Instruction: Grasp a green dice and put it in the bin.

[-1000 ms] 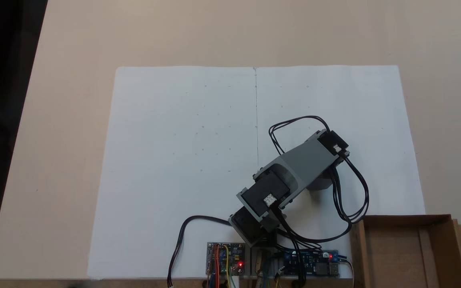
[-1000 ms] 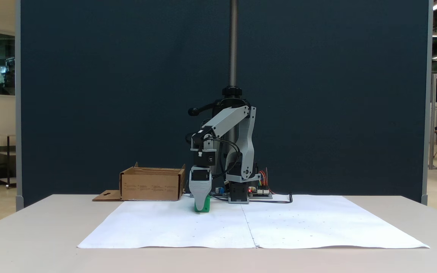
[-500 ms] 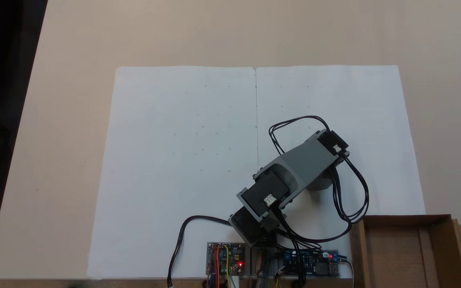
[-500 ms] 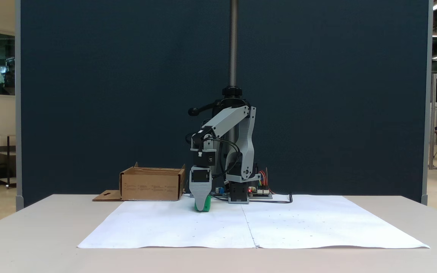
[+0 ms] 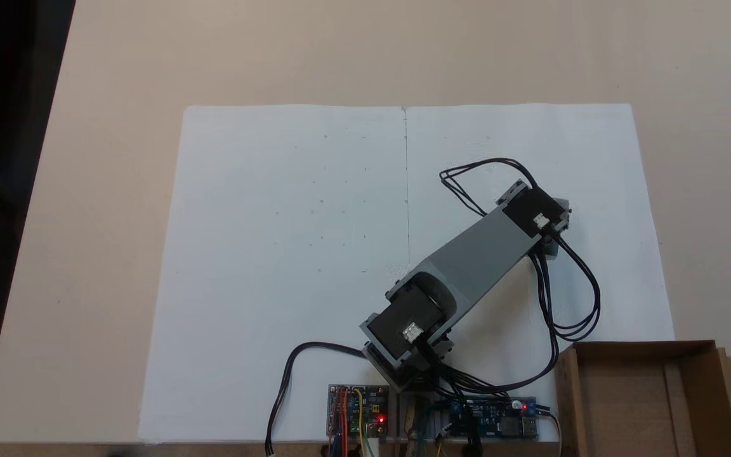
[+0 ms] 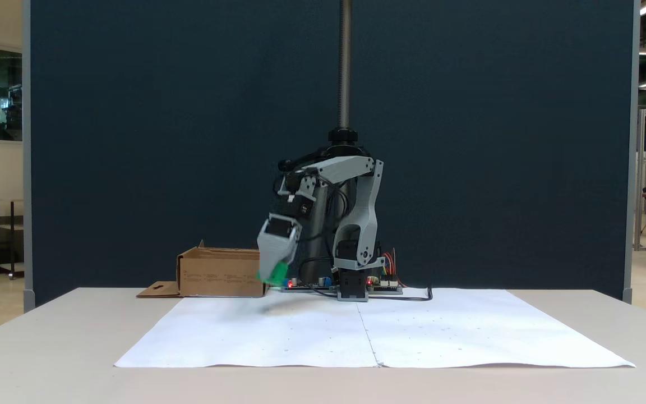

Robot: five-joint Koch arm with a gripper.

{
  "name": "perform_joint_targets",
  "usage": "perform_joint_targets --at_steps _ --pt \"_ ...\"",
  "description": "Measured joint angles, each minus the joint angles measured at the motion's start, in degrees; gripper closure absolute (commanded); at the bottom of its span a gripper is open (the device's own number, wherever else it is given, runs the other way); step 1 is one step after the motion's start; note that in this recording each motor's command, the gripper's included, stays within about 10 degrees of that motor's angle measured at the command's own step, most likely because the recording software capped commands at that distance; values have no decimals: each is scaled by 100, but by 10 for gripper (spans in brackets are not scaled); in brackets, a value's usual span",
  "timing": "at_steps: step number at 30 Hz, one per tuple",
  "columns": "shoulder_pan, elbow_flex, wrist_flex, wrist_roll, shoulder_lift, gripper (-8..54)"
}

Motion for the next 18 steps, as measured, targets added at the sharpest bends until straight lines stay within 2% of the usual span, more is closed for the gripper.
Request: perform_joint_targets --at_steps 8,18 --pt "1028 -958 0 53 299 334" --pt "3727 -1898 0 352 334 334"
